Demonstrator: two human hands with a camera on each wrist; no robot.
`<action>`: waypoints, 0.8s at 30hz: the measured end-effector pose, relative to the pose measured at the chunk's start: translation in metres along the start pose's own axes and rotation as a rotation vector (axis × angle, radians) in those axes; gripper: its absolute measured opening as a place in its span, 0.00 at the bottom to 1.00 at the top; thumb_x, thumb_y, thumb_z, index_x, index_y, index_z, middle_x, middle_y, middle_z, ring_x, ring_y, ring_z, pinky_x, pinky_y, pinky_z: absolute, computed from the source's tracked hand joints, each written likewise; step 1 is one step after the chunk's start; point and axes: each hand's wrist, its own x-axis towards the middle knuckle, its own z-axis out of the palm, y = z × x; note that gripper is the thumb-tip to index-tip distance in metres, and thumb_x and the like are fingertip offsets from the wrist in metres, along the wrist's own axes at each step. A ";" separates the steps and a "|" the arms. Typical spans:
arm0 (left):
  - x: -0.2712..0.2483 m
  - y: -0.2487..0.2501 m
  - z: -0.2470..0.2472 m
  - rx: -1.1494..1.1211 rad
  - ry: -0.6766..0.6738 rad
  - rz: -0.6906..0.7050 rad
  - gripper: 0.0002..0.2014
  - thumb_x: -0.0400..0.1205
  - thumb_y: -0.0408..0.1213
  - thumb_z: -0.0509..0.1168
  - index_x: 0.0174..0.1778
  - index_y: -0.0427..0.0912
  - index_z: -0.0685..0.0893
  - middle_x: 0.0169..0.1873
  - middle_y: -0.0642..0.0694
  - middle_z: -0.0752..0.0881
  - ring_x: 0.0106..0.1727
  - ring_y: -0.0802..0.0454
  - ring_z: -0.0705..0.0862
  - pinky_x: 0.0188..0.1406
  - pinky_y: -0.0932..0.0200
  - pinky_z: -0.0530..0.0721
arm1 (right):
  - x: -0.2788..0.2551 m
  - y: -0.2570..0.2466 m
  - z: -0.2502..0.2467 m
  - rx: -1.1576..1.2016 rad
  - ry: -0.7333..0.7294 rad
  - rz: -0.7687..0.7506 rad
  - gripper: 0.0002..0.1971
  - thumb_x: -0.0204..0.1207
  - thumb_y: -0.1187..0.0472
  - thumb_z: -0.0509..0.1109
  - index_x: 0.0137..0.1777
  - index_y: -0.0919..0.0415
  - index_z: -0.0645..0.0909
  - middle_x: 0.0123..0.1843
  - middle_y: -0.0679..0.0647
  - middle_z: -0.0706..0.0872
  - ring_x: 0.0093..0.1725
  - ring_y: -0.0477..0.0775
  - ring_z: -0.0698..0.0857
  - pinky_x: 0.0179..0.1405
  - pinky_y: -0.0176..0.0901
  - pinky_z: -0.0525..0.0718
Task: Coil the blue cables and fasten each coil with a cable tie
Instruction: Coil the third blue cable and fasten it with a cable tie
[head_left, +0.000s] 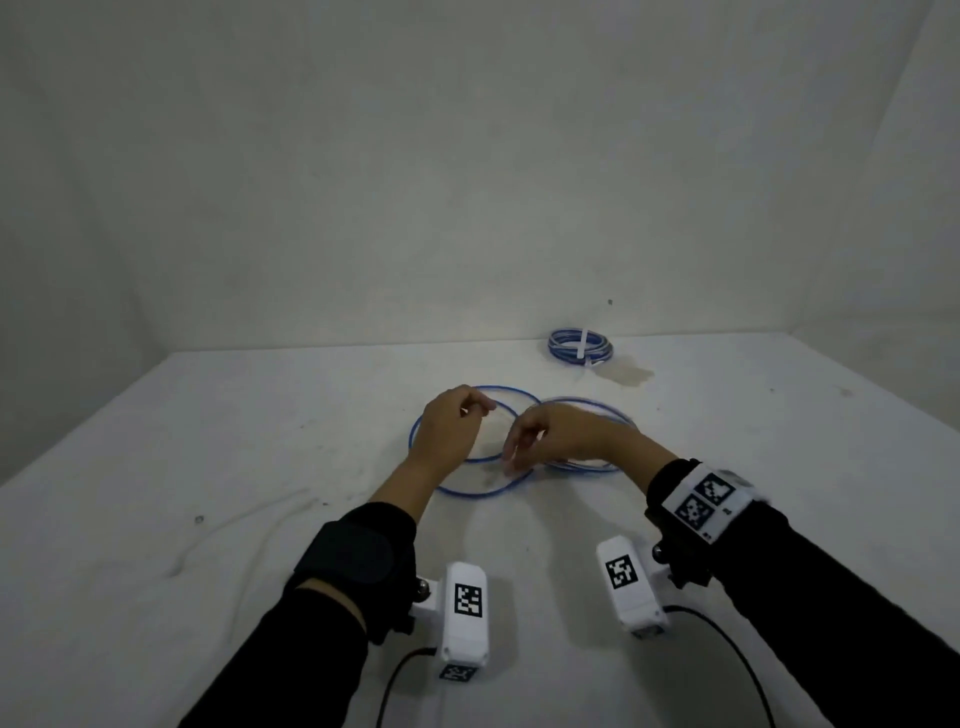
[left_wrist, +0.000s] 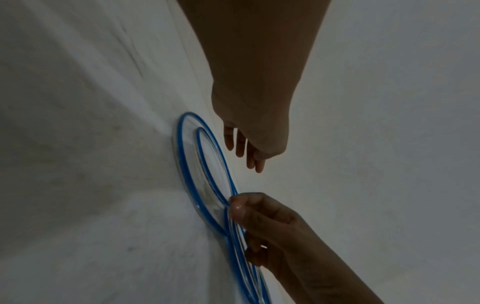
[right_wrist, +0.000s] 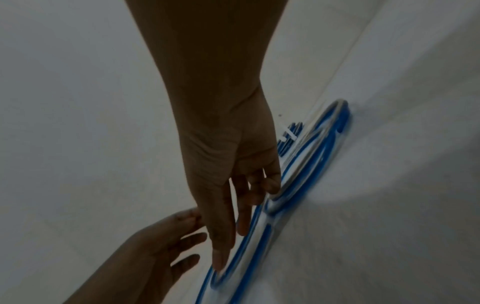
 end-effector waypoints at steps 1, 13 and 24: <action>-0.007 0.000 -0.004 -0.002 -0.030 -0.009 0.11 0.81 0.25 0.58 0.44 0.38 0.86 0.44 0.47 0.87 0.47 0.54 0.83 0.42 0.79 0.76 | -0.003 -0.002 0.009 -0.072 -0.026 0.010 0.11 0.63 0.53 0.84 0.45 0.51 0.90 0.38 0.42 0.88 0.36 0.37 0.82 0.37 0.25 0.74; -0.052 0.032 -0.047 0.237 -0.004 0.238 0.10 0.79 0.31 0.69 0.54 0.33 0.84 0.52 0.38 0.88 0.54 0.44 0.83 0.49 0.72 0.70 | -0.056 -0.048 -0.020 0.039 0.474 -0.230 0.03 0.76 0.62 0.73 0.42 0.57 0.84 0.38 0.41 0.85 0.36 0.33 0.80 0.38 0.29 0.74; -0.047 0.115 -0.084 -0.258 0.119 0.191 0.07 0.81 0.26 0.63 0.47 0.36 0.87 0.39 0.46 0.89 0.36 0.64 0.85 0.43 0.68 0.81 | -0.101 -0.105 -0.046 0.294 0.764 -0.326 0.11 0.80 0.59 0.71 0.50 0.68 0.84 0.43 0.62 0.87 0.25 0.49 0.82 0.29 0.34 0.83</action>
